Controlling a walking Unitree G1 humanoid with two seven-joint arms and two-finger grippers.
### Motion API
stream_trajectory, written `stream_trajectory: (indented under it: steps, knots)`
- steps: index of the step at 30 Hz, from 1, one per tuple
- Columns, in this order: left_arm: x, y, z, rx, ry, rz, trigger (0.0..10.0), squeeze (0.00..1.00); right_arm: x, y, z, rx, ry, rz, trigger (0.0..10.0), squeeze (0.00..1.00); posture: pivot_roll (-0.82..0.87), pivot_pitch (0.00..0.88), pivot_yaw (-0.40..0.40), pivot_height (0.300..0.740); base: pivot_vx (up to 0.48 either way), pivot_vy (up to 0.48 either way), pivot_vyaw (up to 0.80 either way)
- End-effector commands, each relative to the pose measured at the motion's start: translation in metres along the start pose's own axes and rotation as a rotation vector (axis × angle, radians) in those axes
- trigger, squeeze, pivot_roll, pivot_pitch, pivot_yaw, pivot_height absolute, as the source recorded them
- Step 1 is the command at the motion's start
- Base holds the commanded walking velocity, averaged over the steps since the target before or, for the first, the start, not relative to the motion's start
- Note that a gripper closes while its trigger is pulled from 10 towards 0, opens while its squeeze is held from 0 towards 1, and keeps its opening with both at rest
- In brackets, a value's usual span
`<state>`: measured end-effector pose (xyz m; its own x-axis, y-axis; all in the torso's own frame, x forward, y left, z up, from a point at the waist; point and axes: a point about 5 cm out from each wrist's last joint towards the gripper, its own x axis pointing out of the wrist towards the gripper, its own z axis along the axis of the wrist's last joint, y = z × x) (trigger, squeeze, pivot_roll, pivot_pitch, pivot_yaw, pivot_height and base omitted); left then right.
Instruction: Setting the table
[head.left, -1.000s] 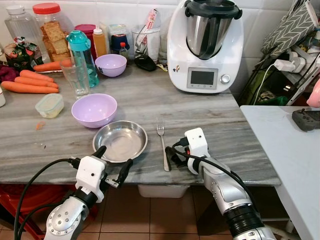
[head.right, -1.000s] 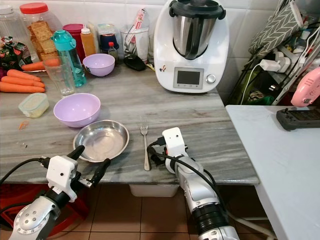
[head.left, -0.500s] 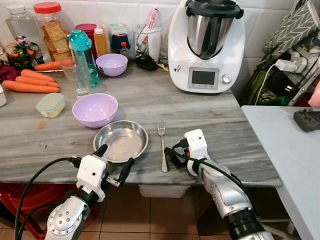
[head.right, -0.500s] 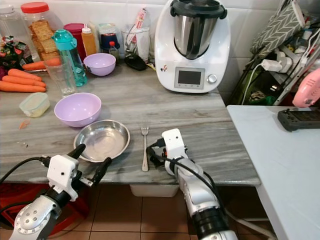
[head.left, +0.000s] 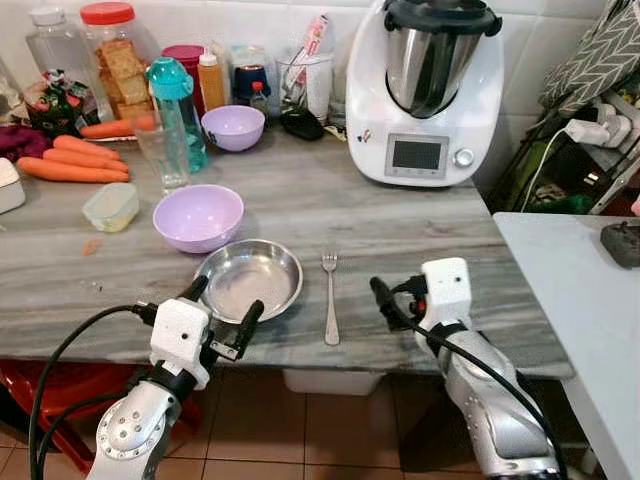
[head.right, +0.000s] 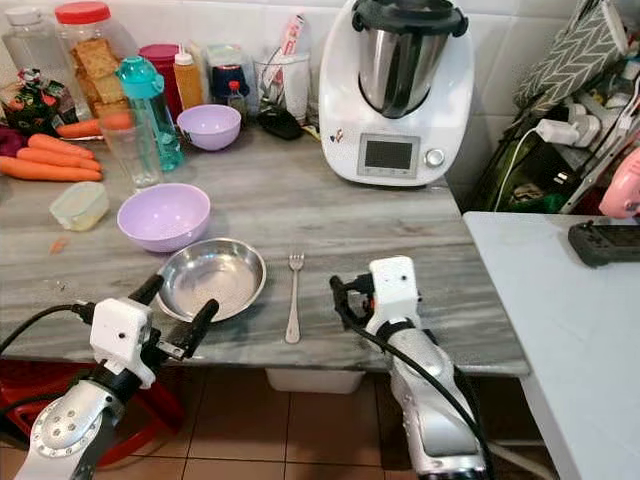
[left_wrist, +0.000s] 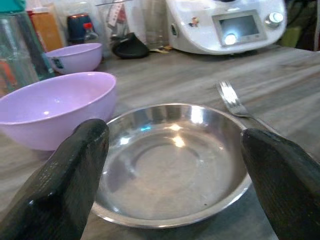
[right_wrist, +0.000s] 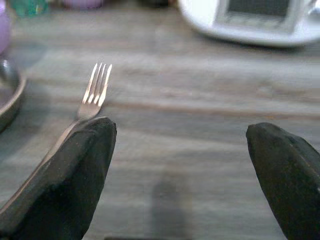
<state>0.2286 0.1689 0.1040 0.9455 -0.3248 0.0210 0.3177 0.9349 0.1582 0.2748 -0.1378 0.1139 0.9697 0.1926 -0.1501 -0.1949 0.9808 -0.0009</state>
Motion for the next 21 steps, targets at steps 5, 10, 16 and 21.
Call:
stream_trajectory:
  steps: [5,10,16,21]
  knots:
    - [0.006,0.000,0.009,0.033,-0.030,0.024,10.0,0.00,-0.020,-0.009,0.010,-0.024,-0.110,-0.087,10.0,0.00,0.02,0.000,0.003,0.740,0.000,0.000,0.00]
    - [0.008,0.004,0.014,0.074,-0.048,0.082,10.0,0.00,-0.030,-0.012,0.013,-0.067,-0.160,-0.131,10.0,0.00,0.02,0.000,0.004,0.740,0.000,0.000,-0.64]
    - [0.011,0.006,0.014,0.099,-0.051,0.128,10.0,0.00,-0.030,-0.013,0.012,-0.058,-0.169,-0.138,10.0,0.00,0.02,0.000,0.005,0.740,0.000,0.000,-0.72]
    - [0.013,0.003,0.016,0.103,-0.057,0.147,10.0,0.00,-0.029,-0.009,0.013,-0.064,-0.180,-0.130,10.0,0.00,0.02,0.000,0.003,0.740,0.000,0.000,0.00]
